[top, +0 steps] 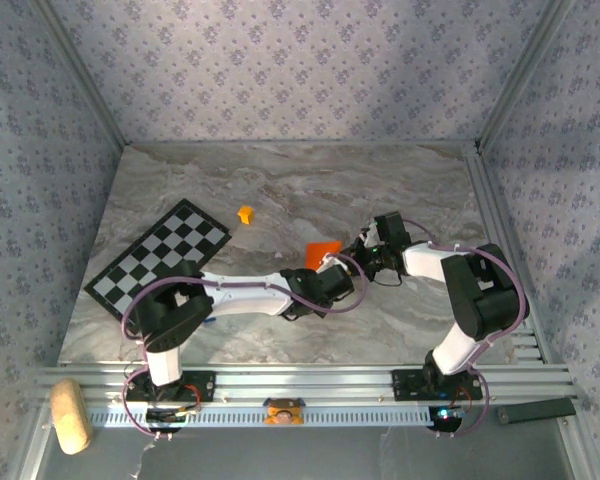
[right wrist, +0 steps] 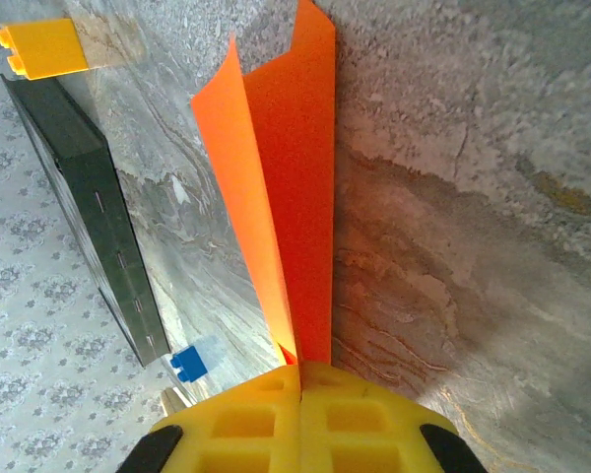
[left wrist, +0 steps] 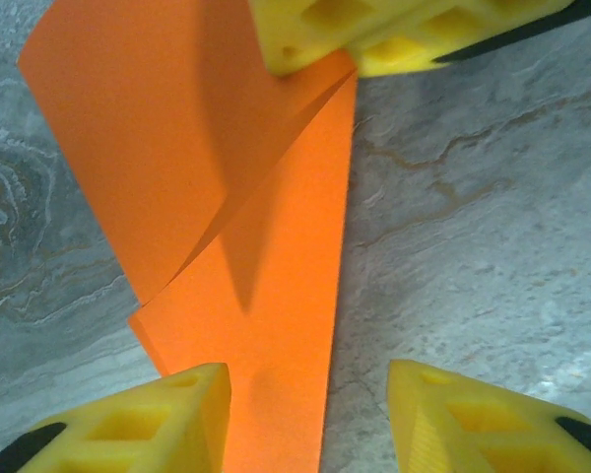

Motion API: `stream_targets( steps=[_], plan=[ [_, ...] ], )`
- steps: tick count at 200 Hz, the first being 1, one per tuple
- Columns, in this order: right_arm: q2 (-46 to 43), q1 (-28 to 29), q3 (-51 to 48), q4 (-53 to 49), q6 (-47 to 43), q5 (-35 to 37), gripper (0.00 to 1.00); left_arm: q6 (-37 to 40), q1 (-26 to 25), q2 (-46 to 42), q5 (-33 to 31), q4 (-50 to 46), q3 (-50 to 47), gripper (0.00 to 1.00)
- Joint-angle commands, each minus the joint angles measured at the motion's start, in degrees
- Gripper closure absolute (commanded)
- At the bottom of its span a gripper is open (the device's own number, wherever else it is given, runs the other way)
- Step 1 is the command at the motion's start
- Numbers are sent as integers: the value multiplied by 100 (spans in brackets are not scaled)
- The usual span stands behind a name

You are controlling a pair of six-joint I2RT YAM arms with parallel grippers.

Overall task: Fold a paper plane with a square sheet of paper (pick it up from the middle)
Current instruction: Fold the wing for the fifth time at the center of the table.

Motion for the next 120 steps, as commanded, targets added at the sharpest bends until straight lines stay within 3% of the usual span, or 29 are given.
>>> stream_targets(
  steps=[1, 38, 70, 120],
  plan=[
    [-92, 29, 85, -35, 120, 73, 97, -78, -11, 120, -216, -213, 142, 57],
    [-82, 29, 101, -15, 129, 92, 97, -165, -15, 200, -279, -312, 137, 63],
    [-102, 28, 92, -17, 145, 109, 97, -169, -16, 137, -289, -207, 65, 74],
    [-120, 29, 78, -19, 156, 117, 97, -178, -17, 188, -294, -255, 81, 80]
  ],
)
